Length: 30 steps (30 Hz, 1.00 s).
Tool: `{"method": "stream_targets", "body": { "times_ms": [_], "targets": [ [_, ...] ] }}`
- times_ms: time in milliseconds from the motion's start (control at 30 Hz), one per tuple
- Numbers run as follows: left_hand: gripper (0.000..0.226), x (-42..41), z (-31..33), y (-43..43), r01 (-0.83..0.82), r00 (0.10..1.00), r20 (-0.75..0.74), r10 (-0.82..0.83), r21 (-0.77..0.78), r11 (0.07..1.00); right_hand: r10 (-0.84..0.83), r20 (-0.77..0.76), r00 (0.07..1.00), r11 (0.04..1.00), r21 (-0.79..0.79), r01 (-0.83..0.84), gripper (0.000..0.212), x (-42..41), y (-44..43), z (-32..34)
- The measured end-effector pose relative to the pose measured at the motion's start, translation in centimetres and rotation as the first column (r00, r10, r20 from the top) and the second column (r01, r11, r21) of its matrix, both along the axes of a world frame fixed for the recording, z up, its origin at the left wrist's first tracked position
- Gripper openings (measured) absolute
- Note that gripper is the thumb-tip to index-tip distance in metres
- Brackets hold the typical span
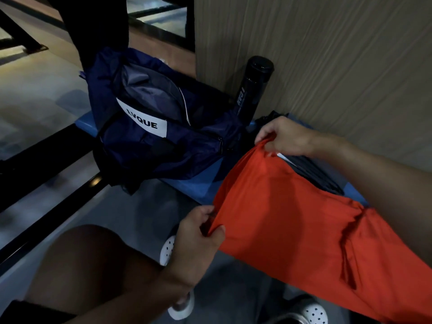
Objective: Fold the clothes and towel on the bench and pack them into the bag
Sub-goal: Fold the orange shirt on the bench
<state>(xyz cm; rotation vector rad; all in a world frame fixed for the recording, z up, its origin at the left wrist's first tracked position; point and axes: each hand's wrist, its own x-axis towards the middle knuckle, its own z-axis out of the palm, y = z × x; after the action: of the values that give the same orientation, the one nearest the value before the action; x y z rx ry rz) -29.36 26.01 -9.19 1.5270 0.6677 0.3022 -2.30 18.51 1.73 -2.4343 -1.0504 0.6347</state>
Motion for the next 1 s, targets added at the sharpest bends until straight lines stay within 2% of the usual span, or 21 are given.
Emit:
{"method": "stream_targets", "body": {
  "times_ms": [167,267,400,533,600,700,767,867,933,1000],
  "targets": [
    [0.031,-0.2,2.0,-4.2,0.189,0.969,0.124,-0.212,0.176,0.966,-0.004,0.031,0.999,1.000,0.030,0.004,0.025,0.2,-6.3,0.8],
    [0.041,0.2,1.8,-7.3,0.296,0.925,0.126,-0.357,0.350,0.889,-0.029,0.029,0.999,0.999,0.038,0.028,0.024,0.2,-10.3,0.5],
    [0.037,1.7,1.3,-11.0,0.389,0.833,0.128,-0.538,0.557,0.734,-0.066,0.101,0.993,0.997,0.046,0.062,0.025,0.6,-15.1,-1.0],
    [0.043,3.4,0.2,-14.4,0.464,0.744,0.020,-0.668,0.704,0.537,-0.040,0.257,0.966,0.999,0.039,0.031,0.036,1.2,-19.3,-2.9],
    [0.045,4.3,-0.4,-15.8,0.561,0.647,-0.065,-0.759,0.715,0.418,-0.050,0.304,0.951,0.998,0.055,0.035,0.041,1.6,-21.0,-4.2],
    [0.043,5.0,-0.7,-16.8,0.698,0.459,-0.133,-0.878,0.665,0.265,-0.145,0.335,0.931,0.989,0.016,0.148,0.040,2.2,-23.2,-6.8],
    [0.036,5.7,-0.7,-16.4,0.627,0.480,-0.065,-0.875,0.722,0.291,-0.192,0.385,0.903,0.973,-0.043,0.226,0.040,2.3,-24.6,-8.4],
    [0.045,9.0,-0.9,-14.2,0.434,0.655,-0.008,-0.755,0.823,0.368,-0.281,0.487,0.827,0.947,0.001,0.321,0.040,0.6,-25.9,-9.2],
    [0.054,12.2,-1.1,-12.3,0.416,0.706,-0.052,-0.706,0.838,0.354,-0.334,0.512,0.791,0.937,0.088,0.339,0.037,-1.8,-25.8,-9.3],
    [0.055,15.0,-1.5,-10.5,0.443,0.687,-0.145,-0.712,0.861,0.252,-0.413,0.478,0.775,0.909,0.158,0.386,0.033,-5.0,-25.4,-9.5]
  ]
}}
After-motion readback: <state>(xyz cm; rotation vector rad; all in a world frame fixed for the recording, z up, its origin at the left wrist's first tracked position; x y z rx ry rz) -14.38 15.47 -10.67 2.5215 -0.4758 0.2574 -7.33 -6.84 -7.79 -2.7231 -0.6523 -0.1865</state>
